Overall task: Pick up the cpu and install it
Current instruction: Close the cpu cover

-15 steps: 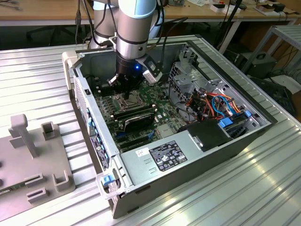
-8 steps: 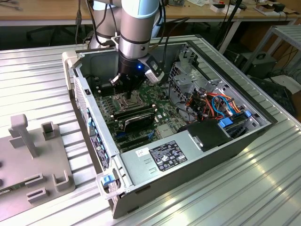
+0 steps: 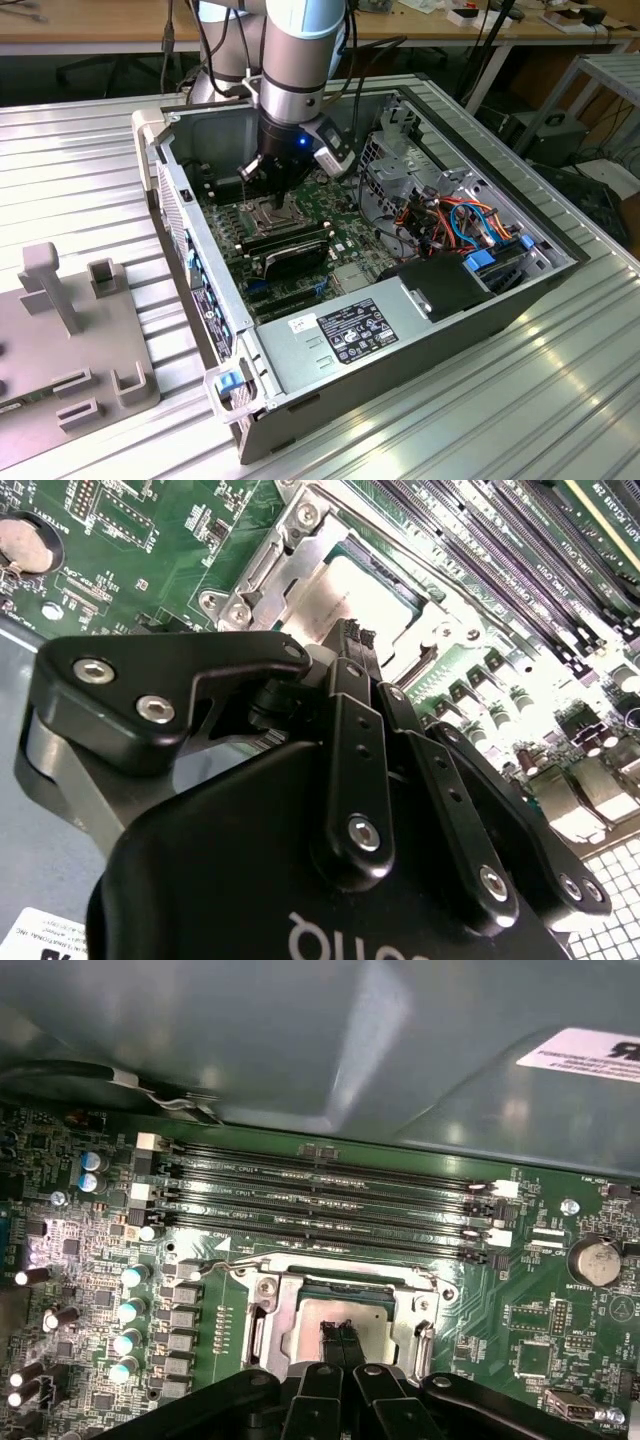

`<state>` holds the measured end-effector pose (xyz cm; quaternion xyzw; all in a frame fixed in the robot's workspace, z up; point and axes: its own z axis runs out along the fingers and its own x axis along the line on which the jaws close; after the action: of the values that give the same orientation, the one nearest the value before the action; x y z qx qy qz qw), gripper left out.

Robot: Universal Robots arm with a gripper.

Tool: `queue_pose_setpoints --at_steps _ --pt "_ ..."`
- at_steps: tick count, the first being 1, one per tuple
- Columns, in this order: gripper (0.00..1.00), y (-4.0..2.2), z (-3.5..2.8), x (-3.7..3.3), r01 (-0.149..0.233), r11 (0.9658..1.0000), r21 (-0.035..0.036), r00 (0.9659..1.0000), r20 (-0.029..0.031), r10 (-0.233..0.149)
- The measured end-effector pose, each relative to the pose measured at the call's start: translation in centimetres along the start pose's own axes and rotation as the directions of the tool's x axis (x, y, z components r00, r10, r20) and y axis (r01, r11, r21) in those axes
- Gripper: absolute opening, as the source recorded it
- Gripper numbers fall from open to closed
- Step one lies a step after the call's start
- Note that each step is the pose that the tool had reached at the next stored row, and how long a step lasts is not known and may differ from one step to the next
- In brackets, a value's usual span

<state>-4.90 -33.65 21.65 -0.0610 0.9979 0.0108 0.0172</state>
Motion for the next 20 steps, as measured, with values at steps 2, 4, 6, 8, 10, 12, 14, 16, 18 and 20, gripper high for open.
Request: queue_pose_setpoints --at_steps 2,4,6,8,10,12,14,16,18,20 --pt "0.11 0.0 -0.16 0.0 0.0 1.0 0.0 1.0 0.0 0.0" --pt "0.11 0.0 -0.47 -0.02 0.0 1.0 0.0001 1.0 0.0 0.0" --pt "0.11 0.01 -0.71 -0.02 0.0 1.0 0.0 1.0 0.0 0.0" --pt "0.11 0.02 -0.73 -0.03 0.0 1.0 -0.0003 1.0 0.0002 0.0" --pt "0.11 0.01 -0.75 -0.03 0.0 1.0 0.0 1.0 0.0 0.0" --pt "0.11 0.01 -0.75 -0.03 0.0 1.0 -0.0001 1.0 0.0001 0.0" --pt "0.11 0.01 -0.76 -0.03 0.0 1.0 0.0 1.0 0.0 0.0" --pt "0.11 0.01 -0.76 -0.03 0.0 1.0 0.0 1.0 0.0 0.0" --pt "0.11 0.01 -0.76 -0.03 0.0 1.0 -0.0001 1.0 0.0 0.0" --pt "0.11 0.01 -0.77 -0.03 0.0 1.0 0.0 1.0 0.0 0.0"
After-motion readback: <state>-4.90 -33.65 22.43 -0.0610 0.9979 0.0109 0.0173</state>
